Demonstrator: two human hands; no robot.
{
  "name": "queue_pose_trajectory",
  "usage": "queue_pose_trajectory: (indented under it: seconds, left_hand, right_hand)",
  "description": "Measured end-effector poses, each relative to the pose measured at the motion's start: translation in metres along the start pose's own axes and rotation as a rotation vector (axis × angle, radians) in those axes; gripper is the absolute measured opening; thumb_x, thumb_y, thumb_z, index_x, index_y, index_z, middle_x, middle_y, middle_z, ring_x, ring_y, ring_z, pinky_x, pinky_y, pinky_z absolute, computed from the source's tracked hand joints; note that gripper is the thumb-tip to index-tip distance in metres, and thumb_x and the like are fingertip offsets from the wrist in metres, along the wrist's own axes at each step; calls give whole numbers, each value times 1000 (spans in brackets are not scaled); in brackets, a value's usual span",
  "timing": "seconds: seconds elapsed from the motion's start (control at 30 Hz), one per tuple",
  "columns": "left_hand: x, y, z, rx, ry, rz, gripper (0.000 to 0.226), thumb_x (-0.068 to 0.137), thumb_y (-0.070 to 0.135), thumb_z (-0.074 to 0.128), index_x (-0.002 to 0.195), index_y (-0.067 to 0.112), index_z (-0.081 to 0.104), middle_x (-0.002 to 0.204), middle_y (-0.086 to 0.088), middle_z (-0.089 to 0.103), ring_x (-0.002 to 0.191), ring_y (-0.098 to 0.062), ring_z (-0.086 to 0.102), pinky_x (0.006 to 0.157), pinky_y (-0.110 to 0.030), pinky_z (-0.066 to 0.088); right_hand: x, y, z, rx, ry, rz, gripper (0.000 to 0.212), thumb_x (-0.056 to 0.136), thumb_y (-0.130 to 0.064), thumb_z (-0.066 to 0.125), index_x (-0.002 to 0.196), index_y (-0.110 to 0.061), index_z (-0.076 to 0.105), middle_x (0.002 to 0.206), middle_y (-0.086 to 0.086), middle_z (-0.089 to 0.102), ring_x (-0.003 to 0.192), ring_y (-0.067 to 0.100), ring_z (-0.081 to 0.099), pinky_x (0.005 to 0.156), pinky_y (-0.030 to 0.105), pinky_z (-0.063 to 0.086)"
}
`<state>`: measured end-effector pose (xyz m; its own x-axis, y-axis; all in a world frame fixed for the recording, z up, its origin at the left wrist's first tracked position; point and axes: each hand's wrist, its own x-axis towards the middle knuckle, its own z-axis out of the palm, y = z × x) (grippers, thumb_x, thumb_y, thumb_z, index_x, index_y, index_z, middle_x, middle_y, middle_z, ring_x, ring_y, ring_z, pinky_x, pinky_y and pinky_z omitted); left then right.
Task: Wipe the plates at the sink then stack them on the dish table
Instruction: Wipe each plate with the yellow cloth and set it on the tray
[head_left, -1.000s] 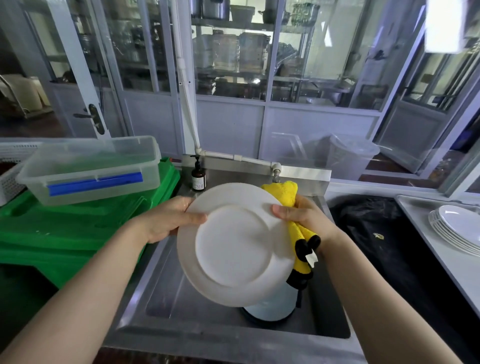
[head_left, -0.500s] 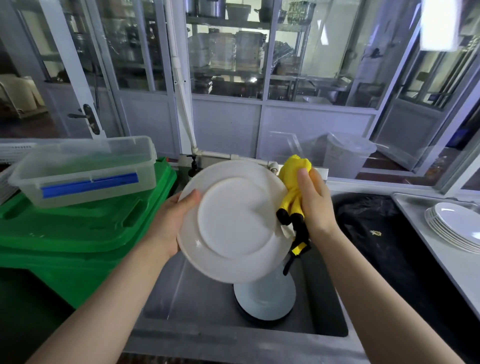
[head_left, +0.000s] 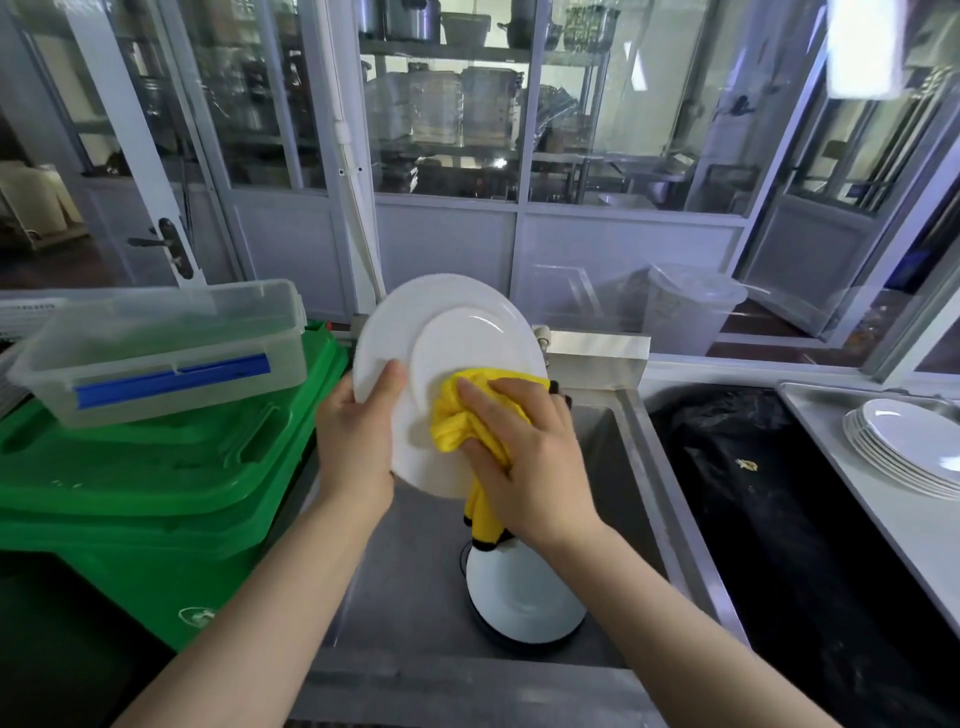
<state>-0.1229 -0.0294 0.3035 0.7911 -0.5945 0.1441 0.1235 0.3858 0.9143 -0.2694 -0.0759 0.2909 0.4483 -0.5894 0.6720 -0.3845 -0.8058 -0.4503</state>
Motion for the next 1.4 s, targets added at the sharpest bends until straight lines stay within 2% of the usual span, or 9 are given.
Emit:
queue_pose_trajectory:
  seconds: [0.1, 0.27, 0.37, 0.6, 0.87, 1.03, 1.1, 1.23, 1.4]
  left_hand:
    - [-8, 1, 6, 59, -54, 28, 6, 71, 38, 69, 70, 39, 74, 70, 10, 73, 65, -8, 66, 62, -29, 54]
    - [-20, 4, 7, 106, -124, 114, 8, 73, 35, 67, 66, 36, 72, 63, 16, 68, 58, 3, 58, 53, -14, 46]
    - [-19, 5, 3, 81, -69, 99, 5, 67, 39, 72, 65, 35, 72, 66, 15, 69, 62, -2, 60, 57, -19, 49]
    - [-14, 2, -3, -92, 111, 64, 10, 87, 22, 69, 79, 26, 72, 79, 13, 74, 76, -4, 68, 68, -25, 54]
    - [-20, -14, 7, -194, 257, -41, 7, 90, 28, 65, 87, 26, 71, 91, 3, 75, 88, -21, 70, 79, -39, 55]
    - [-23, -21, 4, -217, 241, -83, 8, 92, 27, 63, 88, 26, 70, 87, 5, 75, 82, -18, 69, 71, -33, 56]
    - [-25, -21, -2, -218, 224, -106, 7, 92, 29, 63, 89, 28, 69, 85, 10, 75, 82, -14, 70, 64, -28, 54]
    - [-24, -17, -12, -217, 160, -127, 8, 91, 35, 63, 96, 31, 68, 92, 15, 75, 84, -5, 71, 60, -22, 55]
    - [-23, -15, -15, -287, 92, -231, 43, 87, 44, 62, 124, 22, 61, 108, 6, 72, 95, -13, 69, 61, -25, 56]
  right_hand:
    - [8, -7, -4, 67, 4, -7, 43, 83, -32, 61, 125, -26, 63, 121, 7, 56, 105, 31, 55, 91, 32, 42]
    - [40, 5, -21, 85, 67, 100, 44, 82, -26, 62, 126, -27, 61, 120, 3, 54, 111, 27, 53, 92, 31, 42]
    - [52, 20, -29, 24, 96, 157, 45, 83, -19, 66, 126, -28, 60, 115, 0, 53, 108, 26, 53, 88, 27, 40]
    - [14, 24, -15, 29, 43, 224, 47, 84, -17, 65, 129, -27, 56, 122, -1, 54, 110, 23, 50, 85, 24, 35]
    - [-11, -17, 0, 22, 39, -67, 40, 81, -28, 68, 120, -20, 64, 117, 7, 57, 99, 33, 56, 88, 32, 42]
    - [-21, -10, 5, 8, 34, -191, 40, 82, -28, 70, 119, -16, 66, 113, 10, 59, 96, 33, 58, 87, 36, 47]
    - [-26, -1, 5, 26, 63, -118, 40, 83, -26, 67, 121, -15, 64, 116, 9, 59, 102, 30, 58, 89, 32, 45]
    - [-25, 16, -2, 189, 109, 331, 38, 92, -26, 59, 129, -26, 52, 116, -11, 53, 101, -4, 46, 85, 15, 35]
    - [0, 36, -14, 594, 202, 763, 17, 92, -25, 54, 107, -23, 60, 91, -9, 68, 85, 14, 63, 74, 32, 51]
